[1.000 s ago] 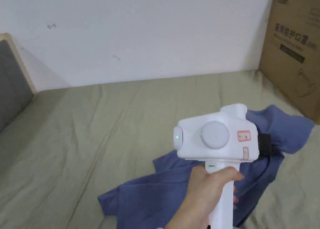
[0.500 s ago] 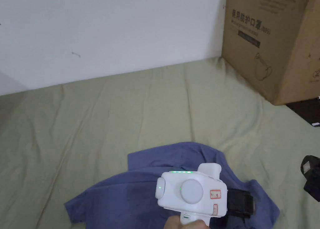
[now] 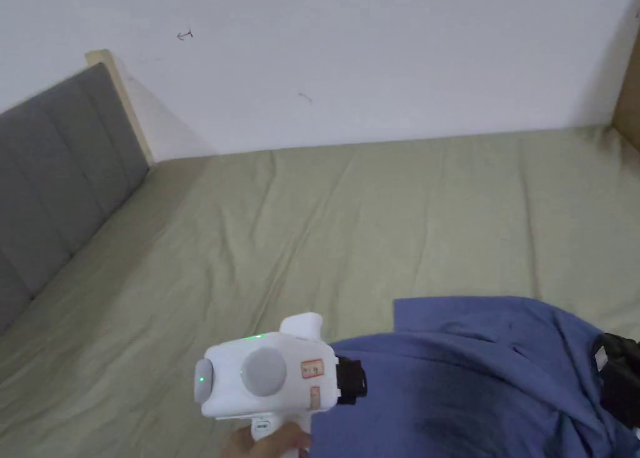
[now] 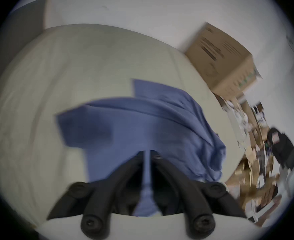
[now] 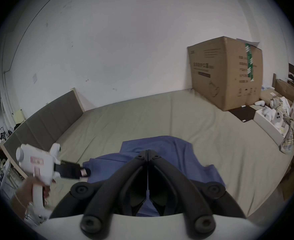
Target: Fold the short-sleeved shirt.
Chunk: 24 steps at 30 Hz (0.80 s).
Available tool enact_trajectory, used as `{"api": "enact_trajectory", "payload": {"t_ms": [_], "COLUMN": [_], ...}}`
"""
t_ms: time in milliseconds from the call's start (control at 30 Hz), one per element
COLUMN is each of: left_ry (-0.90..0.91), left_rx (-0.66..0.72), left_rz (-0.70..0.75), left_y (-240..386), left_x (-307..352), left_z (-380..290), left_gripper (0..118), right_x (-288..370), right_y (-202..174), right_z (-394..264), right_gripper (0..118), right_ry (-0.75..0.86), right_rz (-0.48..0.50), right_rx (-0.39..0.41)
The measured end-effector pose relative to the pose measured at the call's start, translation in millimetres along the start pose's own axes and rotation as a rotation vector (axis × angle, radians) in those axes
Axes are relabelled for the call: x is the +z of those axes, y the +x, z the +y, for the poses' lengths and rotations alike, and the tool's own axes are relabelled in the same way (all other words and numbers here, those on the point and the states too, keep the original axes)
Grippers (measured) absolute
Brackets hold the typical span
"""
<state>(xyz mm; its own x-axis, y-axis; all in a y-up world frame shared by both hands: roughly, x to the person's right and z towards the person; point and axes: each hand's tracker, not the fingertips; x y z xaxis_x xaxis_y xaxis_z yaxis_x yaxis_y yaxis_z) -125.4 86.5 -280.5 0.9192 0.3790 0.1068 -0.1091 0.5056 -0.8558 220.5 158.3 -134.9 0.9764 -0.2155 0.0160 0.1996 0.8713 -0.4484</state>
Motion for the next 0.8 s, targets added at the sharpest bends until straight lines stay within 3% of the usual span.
{"api": "enact_trajectory", "payload": {"t_ms": [33,67,267,400,433,467,533,600,633,667,800], "left_ry": [-0.005,0.005,-0.077,-0.277,-0.247,-0.222,-0.200,-0.179,-0.152,-0.138,-0.121], "left_rx": [0.003,0.016,0.125,0.096,0.029,-0.025,0.069,0.059,0.031,0.005,0.041], "left_rz": [0.039,0.070,0.274,0.233,0.311,0.339,0.345,0.348,0.369,0.393,0.352], "left_y": [-16.6,-35.4,-91.5,-91.9,-83.6,-79.2,-81.7,-80.3,-77.9,-75.1,-77.9], "left_x": [0.3,-2.3,-60.8,-118.3,-125.5,-124.9,-118.8,-109.9,-104.5,-100.9,-85.8], "left_z": [14.2,27.6,71.3,59.4,52.7,52.4,55.9,53.8,53.7,53.5,52.6], "left_gripper": [66,75,76,80,80,77,64,54,32,0,0], "right_x": [-5.3,-11.3,-47.1,-64.0,-67.1,-69.6,-72.7,-72.5,-73.1,-73.4,-74.0], "right_y": [-3.4,-5.6,-14.7,-9.8,-7.1,-3.7,2.1,9.2,12.1,14.6,28.5], "right_z": [0.1,0.0,-10.5,-17.6,-19.5,-21.4,-22.7,-25.0,-25.8,-26.6,-21.2], "right_gripper": [1,1,1,1,1,1,1,1,1,1,1], "right_ry": [-0.009,-0.020,-0.105,-0.149,-0.158,-0.167,-0.183,-0.189,-0.192,-0.193,-0.195], "right_rz": [0.024,0.042,0.068,0.061,0.056,0.051,0.040,0.045,0.043,0.038,0.056], "right_rx": [-0.008,-0.016,0.027,0.023,0.018,0.014,-0.003,-0.036,-0.050,-0.054,-0.079]}}
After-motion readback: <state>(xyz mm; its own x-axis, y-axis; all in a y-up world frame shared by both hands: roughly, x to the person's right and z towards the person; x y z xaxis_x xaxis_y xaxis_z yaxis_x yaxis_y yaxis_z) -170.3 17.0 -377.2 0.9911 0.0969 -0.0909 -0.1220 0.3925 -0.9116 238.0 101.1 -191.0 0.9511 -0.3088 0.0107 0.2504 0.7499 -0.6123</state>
